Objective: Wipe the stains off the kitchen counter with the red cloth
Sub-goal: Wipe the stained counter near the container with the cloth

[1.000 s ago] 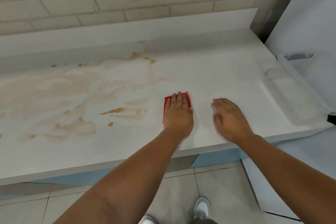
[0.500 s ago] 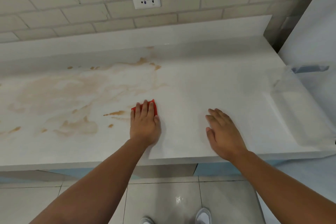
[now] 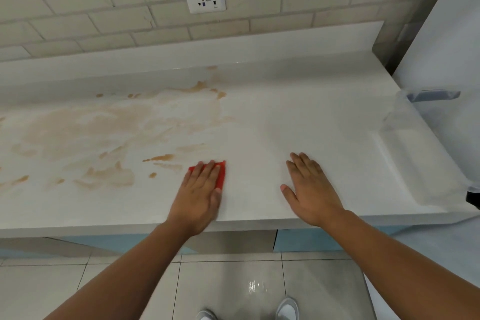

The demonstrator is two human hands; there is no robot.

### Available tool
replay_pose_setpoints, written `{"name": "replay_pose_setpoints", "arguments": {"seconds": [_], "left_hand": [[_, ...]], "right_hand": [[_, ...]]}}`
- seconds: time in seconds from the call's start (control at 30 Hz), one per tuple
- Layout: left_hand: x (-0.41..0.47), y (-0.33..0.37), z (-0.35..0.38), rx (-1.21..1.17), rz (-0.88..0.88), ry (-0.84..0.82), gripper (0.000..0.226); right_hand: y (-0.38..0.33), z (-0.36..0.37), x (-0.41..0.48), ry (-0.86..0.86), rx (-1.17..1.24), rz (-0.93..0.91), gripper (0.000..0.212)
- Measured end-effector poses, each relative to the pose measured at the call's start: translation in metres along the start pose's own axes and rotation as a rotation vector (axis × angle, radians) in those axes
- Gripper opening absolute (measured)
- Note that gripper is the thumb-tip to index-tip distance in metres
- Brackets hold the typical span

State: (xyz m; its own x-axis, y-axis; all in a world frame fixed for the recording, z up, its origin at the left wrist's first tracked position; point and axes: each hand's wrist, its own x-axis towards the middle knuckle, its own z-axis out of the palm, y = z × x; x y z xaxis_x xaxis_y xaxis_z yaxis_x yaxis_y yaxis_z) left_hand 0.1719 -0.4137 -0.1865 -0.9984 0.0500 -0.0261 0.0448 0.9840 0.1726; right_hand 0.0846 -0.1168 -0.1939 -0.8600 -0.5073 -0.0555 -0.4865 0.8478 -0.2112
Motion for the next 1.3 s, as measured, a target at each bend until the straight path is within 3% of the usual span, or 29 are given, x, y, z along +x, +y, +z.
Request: {"name": "replay_pose_setpoints", "arguments": {"seconds": [0.13, 0.27, 0.4, 0.6, 0.7, 0.8, 1.17, 1.3], "left_hand": [[0.035, -0.031, -0.006, 0.030, -0.248, 0.001, 0.065], [0.093, -0.006, -0.003, 0.018, -0.370, -0.021, 0.062], [0.115, 0.062, 0.004, 0.051, -0.183, -0.063, 0.061], [0.082, 0.169, 0.020, 0.065, 0.142, -0.097, 0.061], [0.056, 0.161, 0.022, 0.053, 0.290, -0.093, 0.060], [0.035, 0.123, 0.019, 0.042, 0.318, -0.076, 0.058], [-0.015, -0.032, -0.004, -0.102, -0.302, 0.062, 0.069], [-0.027, -0.075, -0.010, -0.111, -0.465, 0.066, 0.055]], "right_hand": [[0.015, -0.006, -0.013, -0.057, 0.007, -0.064, 0.081], [0.047, -0.014, -0.040, -0.032, -0.037, -0.049, 0.078], [0.066, -0.021, -0.063, -0.026, -0.111, 0.008, 0.085], [0.073, -0.025, -0.081, -0.032, -0.159, 0.084, 0.096], [0.070, -0.027, -0.076, -0.013, -0.116, 0.072, 0.096], [0.060, -0.030, -0.064, 0.017, -0.058, 0.037, 0.089], [-0.007, -0.018, 0.000, 0.048, 0.137, -0.131, 0.078], [-0.034, -0.012, 0.025, 0.026, 0.165, -0.175, 0.067]]}}
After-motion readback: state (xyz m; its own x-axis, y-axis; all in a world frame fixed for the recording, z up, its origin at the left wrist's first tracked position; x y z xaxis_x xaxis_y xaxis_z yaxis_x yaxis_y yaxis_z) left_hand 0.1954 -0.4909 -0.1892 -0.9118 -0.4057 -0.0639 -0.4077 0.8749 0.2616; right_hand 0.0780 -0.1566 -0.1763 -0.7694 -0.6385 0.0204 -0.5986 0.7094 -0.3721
